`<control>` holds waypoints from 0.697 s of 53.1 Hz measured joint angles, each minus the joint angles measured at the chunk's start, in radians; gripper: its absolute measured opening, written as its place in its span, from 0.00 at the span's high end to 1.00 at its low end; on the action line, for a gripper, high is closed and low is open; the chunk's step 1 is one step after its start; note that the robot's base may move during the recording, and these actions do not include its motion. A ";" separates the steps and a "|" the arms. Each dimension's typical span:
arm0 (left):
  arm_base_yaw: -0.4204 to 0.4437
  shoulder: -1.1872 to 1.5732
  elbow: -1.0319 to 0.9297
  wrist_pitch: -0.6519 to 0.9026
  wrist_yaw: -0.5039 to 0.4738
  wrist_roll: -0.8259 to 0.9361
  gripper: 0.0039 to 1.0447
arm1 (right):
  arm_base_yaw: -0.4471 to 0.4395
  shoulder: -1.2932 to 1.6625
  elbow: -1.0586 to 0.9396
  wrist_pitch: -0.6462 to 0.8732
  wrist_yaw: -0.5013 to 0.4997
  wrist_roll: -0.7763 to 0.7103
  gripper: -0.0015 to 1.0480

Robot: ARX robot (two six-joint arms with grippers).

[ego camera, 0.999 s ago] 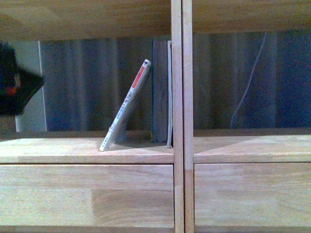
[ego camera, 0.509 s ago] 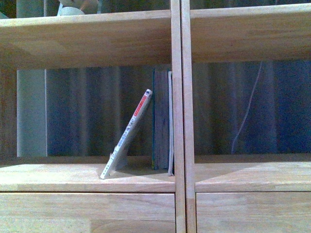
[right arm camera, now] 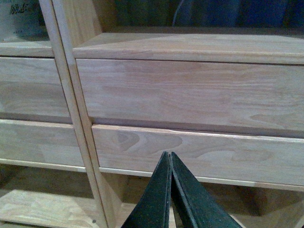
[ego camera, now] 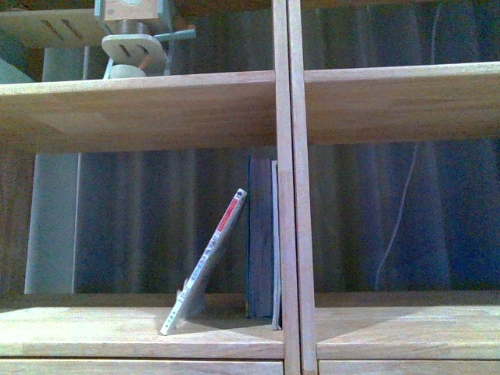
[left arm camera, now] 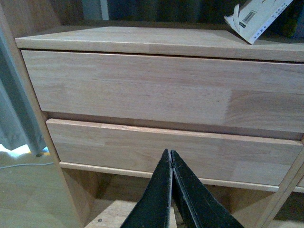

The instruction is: Organize books on shelf

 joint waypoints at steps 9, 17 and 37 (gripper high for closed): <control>0.000 -0.099 -0.040 -0.060 0.000 0.000 0.98 | 0.000 -0.026 -0.033 0.008 0.000 0.000 0.97; 0.000 -0.171 -0.060 -0.109 0.000 0.000 0.98 | 0.000 -0.041 -0.048 0.012 0.000 0.000 0.97; 0.000 -0.327 -0.100 -0.213 0.000 0.000 0.98 | 0.000 -0.091 -0.097 0.018 0.000 -0.001 0.97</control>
